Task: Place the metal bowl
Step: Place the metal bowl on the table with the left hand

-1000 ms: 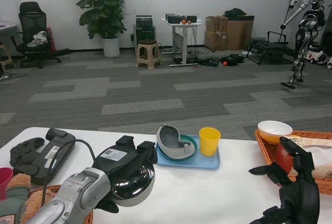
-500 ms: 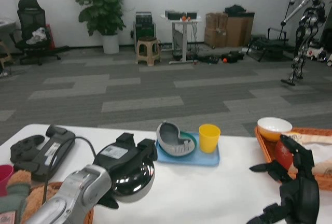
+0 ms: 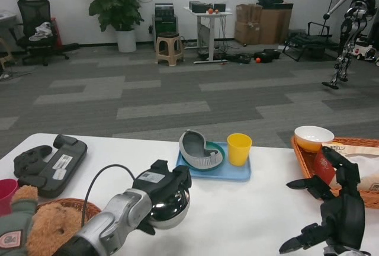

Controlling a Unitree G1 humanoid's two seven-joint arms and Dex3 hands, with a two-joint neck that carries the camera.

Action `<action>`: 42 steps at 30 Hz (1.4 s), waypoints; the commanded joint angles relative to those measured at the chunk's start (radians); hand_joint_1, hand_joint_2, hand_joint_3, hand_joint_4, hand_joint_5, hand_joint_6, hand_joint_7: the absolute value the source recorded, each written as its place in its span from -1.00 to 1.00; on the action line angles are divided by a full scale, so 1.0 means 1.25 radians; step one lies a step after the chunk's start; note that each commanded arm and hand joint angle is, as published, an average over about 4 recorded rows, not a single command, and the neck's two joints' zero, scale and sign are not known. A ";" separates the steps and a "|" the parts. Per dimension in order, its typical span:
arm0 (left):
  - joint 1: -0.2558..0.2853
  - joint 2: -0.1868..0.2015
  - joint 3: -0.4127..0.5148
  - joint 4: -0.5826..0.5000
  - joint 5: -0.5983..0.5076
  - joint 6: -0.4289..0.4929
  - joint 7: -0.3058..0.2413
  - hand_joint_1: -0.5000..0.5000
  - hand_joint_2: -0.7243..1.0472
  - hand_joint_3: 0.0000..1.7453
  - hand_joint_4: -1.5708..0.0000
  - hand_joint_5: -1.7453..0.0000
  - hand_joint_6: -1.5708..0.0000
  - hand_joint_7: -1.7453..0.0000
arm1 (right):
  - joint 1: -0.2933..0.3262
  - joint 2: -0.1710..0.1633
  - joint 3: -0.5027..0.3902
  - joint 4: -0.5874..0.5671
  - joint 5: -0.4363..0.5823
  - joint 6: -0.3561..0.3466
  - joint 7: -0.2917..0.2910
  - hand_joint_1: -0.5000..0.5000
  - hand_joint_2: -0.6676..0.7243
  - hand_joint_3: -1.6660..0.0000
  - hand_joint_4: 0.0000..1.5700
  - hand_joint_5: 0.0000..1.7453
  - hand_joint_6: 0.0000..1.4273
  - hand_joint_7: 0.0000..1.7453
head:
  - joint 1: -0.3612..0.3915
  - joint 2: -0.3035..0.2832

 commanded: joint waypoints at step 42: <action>-0.157 -0.140 -0.069 0.472 0.017 -0.004 0.151 -1.00 1.00 0.50 0.95 -1.00 0.73 -0.76 | -0.003 0.002 0.001 0.010 0.010 -0.004 -0.003 0.58 1.00 1.00 0.20 0.22 -1.00 0.04 | 0.018 -0.062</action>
